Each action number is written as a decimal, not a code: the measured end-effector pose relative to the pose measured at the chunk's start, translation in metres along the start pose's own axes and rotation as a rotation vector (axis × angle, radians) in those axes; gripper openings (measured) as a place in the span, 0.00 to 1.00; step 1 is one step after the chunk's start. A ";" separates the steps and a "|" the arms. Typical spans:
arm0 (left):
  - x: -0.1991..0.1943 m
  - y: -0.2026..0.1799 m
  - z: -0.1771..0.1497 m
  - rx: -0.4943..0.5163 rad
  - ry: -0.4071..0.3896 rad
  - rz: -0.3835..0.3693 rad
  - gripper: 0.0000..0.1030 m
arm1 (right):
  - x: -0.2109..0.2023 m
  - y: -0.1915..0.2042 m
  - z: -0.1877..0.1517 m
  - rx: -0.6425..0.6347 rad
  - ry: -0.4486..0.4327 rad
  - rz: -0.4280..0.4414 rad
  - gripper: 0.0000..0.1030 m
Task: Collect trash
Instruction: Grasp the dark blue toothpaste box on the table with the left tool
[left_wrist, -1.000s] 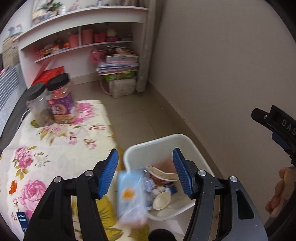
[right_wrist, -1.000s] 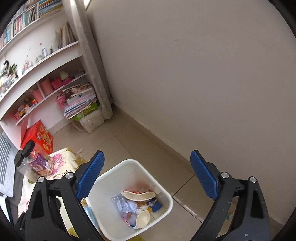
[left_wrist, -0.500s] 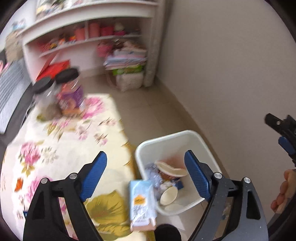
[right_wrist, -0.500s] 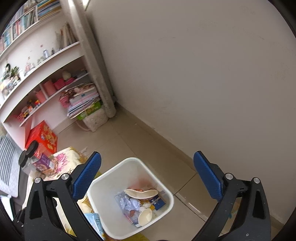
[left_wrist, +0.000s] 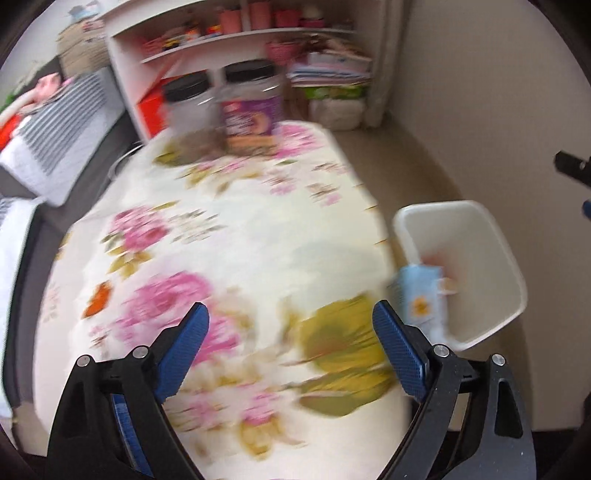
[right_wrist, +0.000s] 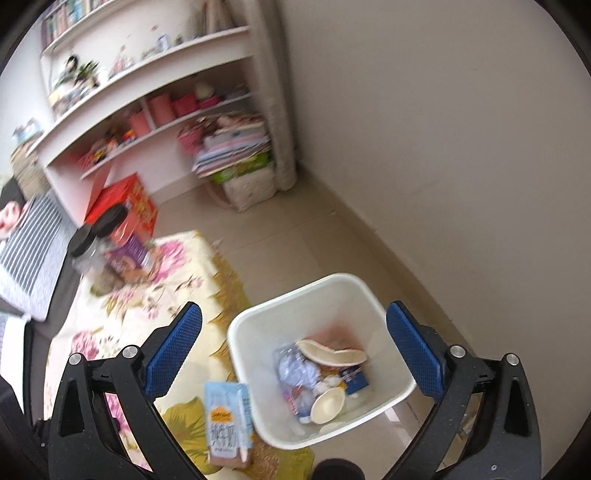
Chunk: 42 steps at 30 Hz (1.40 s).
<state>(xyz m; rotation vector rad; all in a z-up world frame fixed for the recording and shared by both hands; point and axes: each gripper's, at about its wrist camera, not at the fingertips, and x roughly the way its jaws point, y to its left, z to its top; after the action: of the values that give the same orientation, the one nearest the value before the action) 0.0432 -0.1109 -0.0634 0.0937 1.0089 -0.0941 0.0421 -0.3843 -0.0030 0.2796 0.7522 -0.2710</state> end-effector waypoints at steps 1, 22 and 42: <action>0.002 0.011 -0.005 -0.007 0.017 0.021 0.87 | 0.002 0.005 -0.001 -0.008 0.012 0.011 0.93; 0.061 0.150 -0.098 -0.112 0.457 0.045 0.63 | 0.037 0.151 -0.040 -0.291 0.151 0.119 0.93; -0.022 0.281 -0.050 -0.152 -0.025 0.205 0.54 | 0.079 0.309 -0.152 -0.326 0.416 0.303 0.89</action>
<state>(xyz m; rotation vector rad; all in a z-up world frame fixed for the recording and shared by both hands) 0.0239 0.1743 -0.0612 0.0563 0.9733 0.1687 0.1065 -0.0569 -0.1175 0.1366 1.1335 0.2048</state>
